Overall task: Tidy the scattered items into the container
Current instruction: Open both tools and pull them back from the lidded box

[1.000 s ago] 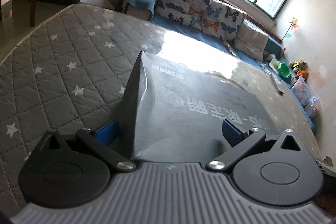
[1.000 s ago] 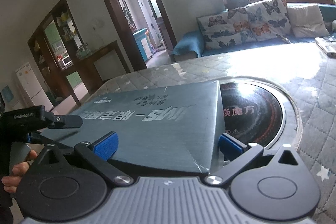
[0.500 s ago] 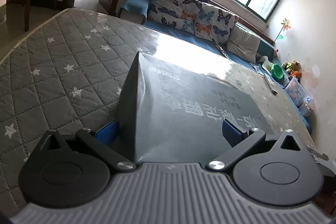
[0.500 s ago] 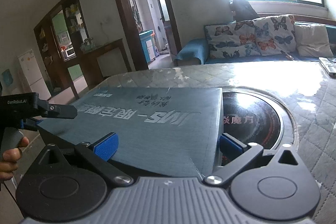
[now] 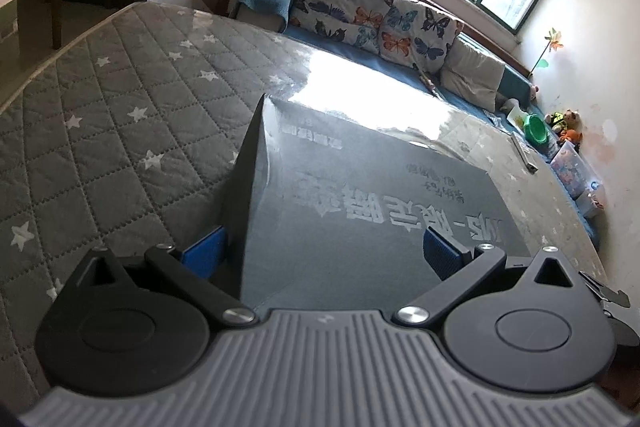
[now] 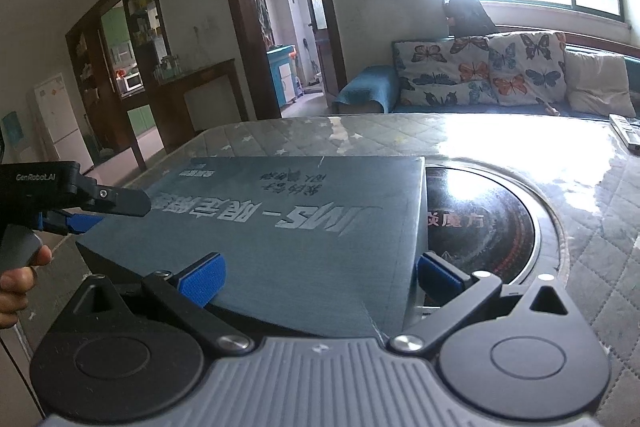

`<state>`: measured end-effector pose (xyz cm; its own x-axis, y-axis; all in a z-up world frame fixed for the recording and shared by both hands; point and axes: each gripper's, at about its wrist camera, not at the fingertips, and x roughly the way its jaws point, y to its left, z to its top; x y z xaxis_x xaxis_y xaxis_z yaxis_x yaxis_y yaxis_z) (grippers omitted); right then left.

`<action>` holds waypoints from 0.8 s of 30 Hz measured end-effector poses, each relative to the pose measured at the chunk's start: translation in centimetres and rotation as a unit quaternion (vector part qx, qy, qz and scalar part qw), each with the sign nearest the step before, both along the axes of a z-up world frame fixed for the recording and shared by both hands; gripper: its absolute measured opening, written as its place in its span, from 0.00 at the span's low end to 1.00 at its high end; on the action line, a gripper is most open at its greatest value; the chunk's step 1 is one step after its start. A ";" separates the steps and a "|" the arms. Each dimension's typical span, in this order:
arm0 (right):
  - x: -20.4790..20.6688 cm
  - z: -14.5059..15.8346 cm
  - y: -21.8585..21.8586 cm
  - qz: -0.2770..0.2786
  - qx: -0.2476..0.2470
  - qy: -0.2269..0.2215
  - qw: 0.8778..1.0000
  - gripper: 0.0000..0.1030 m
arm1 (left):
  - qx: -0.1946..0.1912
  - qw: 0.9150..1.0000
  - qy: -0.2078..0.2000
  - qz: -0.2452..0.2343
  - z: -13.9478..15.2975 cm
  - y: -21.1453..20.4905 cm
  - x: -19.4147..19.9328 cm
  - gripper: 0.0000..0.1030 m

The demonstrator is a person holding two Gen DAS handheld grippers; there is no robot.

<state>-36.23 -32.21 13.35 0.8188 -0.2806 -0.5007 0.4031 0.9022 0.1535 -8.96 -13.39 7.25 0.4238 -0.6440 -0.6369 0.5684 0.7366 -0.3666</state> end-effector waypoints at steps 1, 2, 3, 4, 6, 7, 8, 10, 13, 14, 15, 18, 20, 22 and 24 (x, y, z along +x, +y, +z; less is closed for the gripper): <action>-0.1 0.0 0.0 0.000 0.001 0.002 1.000 1.00 | 0.002 1.000 0.000 0.000 0.0 0.0 0.0 1.00; -0.1 0.1 0.0 -0.001 0.002 0.003 1.000 1.00 | 0.003 1.000 0.001 0.001 -0.1 0.0 -0.1 1.00; -0.2 0.1 -0.1 -0.002 0.004 0.005 1.000 1.00 | 0.005 1.000 0.002 0.002 -0.1 0.0 -0.1 1.00; -0.3 0.1 -0.2 -0.002 0.008 0.005 1.000 1.00 | 0.005 1.000 0.003 0.002 -0.2 0.1 -0.1 1.00; -0.6 0.1 -0.3 -0.002 0.015 0.005 1.000 1.00 | 0.007 1.000 0.004 0.004 -0.3 0.2 -0.1 1.00; -0.8 0.1 -0.4 -0.002 0.018 0.004 1.000 1.00 | 0.010 1.000 0.004 0.005 -0.3 0.3 -0.2 1.00; -0.9 0.1 -0.4 -0.002 0.021 0.004 1.000 1.00 | 0.011 1.000 0.001 0.006 -0.2 0.4 -0.3 1.00; -1.1 0.1 -0.3 -0.001 0.018 0.006 1.000 1.00 | 0.014 1.000 -0.004 0.007 -0.1 0.8 -0.4 1.00; -1.3 0.2 0.0 0.000 0.015 0.009 1.000 1.00 | 0.013 1.000 -0.013 0.014 0.1 1.6 -0.7 1.00; -1.4 0.2 0.1 0.000 0.014 0.010 1.000 1.00 | 0.013 1.000 -0.015 0.018 0.1 2.0 -0.8 1.00; -1.5 0.2 0.1 0.000 0.013 0.011 1.000 1.00 | 0.013 1.000 -0.016 0.022 0.2 2.4 -0.9 1.00; -2.6 0.4 0.1 -0.005 0.010 0.015 1.000 1.00 | 0.015 0.999 -0.021 0.034 0.2 3.8 -1.1 1.00; -3.7 0.5 -0.2 -0.011 0.011 0.018 1.000 1.00 | 0.019 0.999 -0.025 0.043 0.2 4.8 -1.3 1.00; -5.0 0.6 -0.7 -0.023 0.013 0.022 0.999 1.00 | 0.022 0.998 -0.028 0.053 0.2 6.1 -1.4 1.00; -6.1 0.5 -1.3 -0.037 0.010 0.030 0.999 1.00 | 0.023 0.997 -0.027 0.064 0.2 7.2 -1.3 1.00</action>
